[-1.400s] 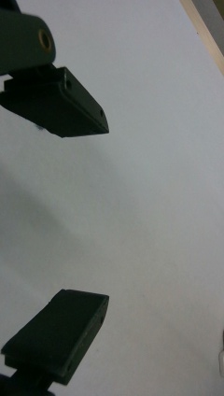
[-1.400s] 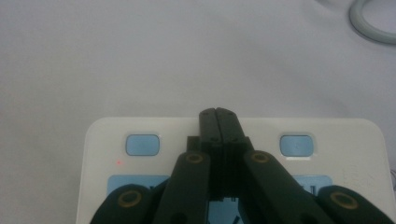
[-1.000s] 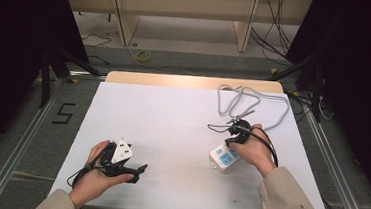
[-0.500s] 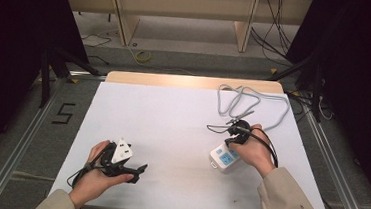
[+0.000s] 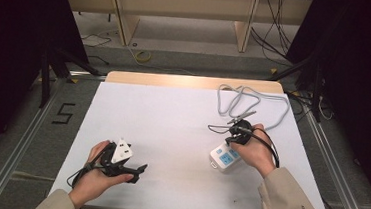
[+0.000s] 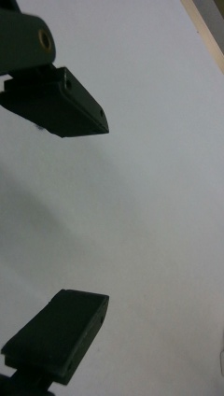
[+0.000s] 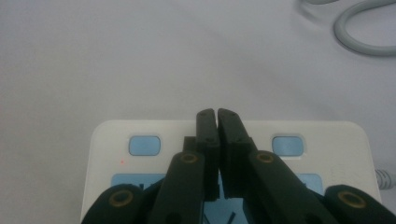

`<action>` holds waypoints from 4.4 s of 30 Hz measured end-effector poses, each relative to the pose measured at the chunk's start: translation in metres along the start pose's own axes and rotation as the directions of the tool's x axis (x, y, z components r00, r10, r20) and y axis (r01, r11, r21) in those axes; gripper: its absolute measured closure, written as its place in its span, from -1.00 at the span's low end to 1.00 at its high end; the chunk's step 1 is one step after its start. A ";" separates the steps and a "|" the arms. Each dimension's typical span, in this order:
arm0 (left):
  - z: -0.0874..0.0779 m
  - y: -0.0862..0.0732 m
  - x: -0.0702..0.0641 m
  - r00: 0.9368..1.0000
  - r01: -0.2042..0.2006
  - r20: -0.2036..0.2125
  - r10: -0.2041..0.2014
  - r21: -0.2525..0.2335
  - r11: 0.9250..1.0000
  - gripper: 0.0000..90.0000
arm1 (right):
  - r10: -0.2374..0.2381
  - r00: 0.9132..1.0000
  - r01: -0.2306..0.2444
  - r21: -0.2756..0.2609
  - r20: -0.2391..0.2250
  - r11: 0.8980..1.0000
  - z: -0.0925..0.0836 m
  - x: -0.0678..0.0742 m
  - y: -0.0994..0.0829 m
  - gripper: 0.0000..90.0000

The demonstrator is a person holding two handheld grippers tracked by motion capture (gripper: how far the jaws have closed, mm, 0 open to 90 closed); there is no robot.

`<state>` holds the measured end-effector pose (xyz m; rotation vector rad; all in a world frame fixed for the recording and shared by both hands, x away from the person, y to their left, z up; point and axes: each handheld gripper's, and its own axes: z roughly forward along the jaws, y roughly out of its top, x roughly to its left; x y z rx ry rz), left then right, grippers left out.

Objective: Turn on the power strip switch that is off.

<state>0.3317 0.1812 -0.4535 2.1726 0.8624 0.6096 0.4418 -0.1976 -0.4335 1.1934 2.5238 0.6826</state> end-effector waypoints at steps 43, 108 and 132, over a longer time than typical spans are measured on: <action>0.000 -0.002 0.001 1.000 0.009 -0.002 -0.009 0.007 1.000 -0.68 | 0.042 0.998 -0.049 -0.180 -0.046 0.982 -0.031 0.007 -0.033 0.54; 0.000 -0.004 0.003 1.000 0.026 -0.003 -0.026 0.022 0.999 -0.68 | 0.085 0.995 -0.096 -0.346 -0.047 0.933 -0.059 -0.002 -0.111 -0.27; 0.001 -0.002 0.000 1.000 0.015 0.002 -0.015 0.015 1.000 -0.68 | 0.091 0.995 -0.101 -0.392 -0.043 0.915 -0.058 0.000 -0.122 -0.32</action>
